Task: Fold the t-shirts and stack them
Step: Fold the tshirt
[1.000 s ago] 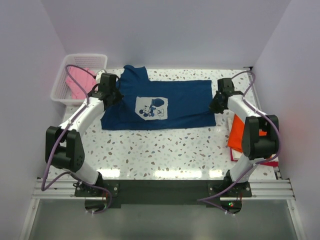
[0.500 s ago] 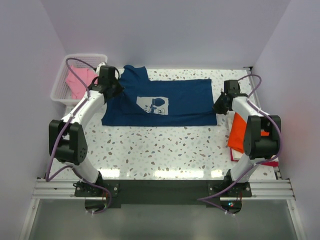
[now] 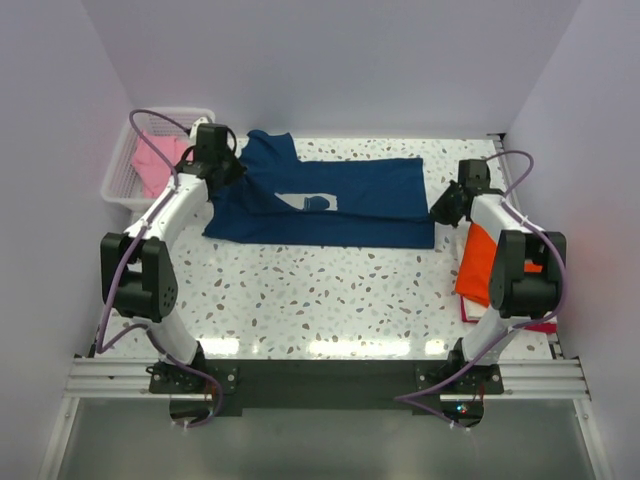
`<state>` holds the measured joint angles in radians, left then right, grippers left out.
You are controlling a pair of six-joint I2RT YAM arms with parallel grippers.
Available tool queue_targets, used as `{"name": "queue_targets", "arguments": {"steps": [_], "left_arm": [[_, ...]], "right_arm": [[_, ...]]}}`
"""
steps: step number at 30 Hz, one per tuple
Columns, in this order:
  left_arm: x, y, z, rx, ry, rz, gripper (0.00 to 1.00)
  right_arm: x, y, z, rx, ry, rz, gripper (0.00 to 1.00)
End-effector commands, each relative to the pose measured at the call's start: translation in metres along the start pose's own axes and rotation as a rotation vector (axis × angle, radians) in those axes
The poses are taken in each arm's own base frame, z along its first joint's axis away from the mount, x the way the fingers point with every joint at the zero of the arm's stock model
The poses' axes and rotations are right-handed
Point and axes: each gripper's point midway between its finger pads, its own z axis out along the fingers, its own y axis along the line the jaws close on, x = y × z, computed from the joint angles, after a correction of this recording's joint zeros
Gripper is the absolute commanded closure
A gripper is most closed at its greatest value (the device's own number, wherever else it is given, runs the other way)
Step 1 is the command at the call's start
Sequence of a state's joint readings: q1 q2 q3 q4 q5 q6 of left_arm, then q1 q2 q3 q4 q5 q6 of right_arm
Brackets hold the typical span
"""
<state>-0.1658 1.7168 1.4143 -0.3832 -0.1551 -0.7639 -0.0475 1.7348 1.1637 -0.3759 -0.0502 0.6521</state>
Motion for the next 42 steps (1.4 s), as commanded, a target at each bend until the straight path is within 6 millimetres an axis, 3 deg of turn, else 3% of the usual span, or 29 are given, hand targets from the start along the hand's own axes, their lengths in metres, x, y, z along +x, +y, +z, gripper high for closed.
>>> {"name": "queue_targets", "arguments": {"steps": [1, 14, 27, 30, 33, 34, 36, 37, 38, 41, 42], "left_arm": [[-0.024, -0.010, 0.001, 0.039, -0.052, 0.002, 1.00], [-0.031, 0.000, 0.011, 0.021, -0.056, -0.023, 1.00], [-0.019, 0.012, 0.034, -0.002, -0.016, -0.030, 1.00], [-0.020, 0.015, 0.038, 0.008, -0.015, -0.034, 1.00], [-0.024, 0.010, 0.041, 0.063, -0.017, -0.036, 1.00], [-0.022, 0.008, 0.044, 0.091, 0.002, -0.033, 1.00], [-0.021, 0.003, 0.046, 0.128, 0.024, -0.024, 0.84], [-0.020, 0.002, 0.046, 0.134, 0.032, -0.023, 0.77], [-0.020, 0.002, 0.045, 0.136, 0.030, -0.021, 0.62], [-0.022, 0.006, 0.037, 0.126, 0.013, -0.026, 0.47], [-0.022, 0.008, 0.034, 0.118, 0.011, -0.030, 0.47]], "right_arm": [[-0.010, 0.009, 0.004, -0.064, -0.018, 0.035, 1.00], [-0.019, 0.023, 0.023, -0.105, 0.009, 0.034, 1.00], [-0.023, 0.027, 0.043, -0.103, 0.031, 0.028, 0.99], [-0.026, 0.027, 0.042, -0.104, 0.028, 0.020, 0.92], [-0.030, 0.028, 0.039, -0.104, 0.018, 0.010, 0.78], [-0.030, 0.029, 0.037, -0.106, 0.019, 0.004, 0.66], [-0.034, 0.033, 0.029, -0.116, 0.012, -0.013, 0.55], [-0.037, 0.033, 0.025, -0.115, 0.002, -0.017, 0.44], [-0.038, 0.033, 0.021, -0.113, -0.005, -0.022, 0.39], [-0.042, 0.035, 0.005, -0.110, -0.025, -0.043, 0.34], [-0.040, 0.036, 0.000, -0.113, -0.028, -0.049, 0.34]]}}
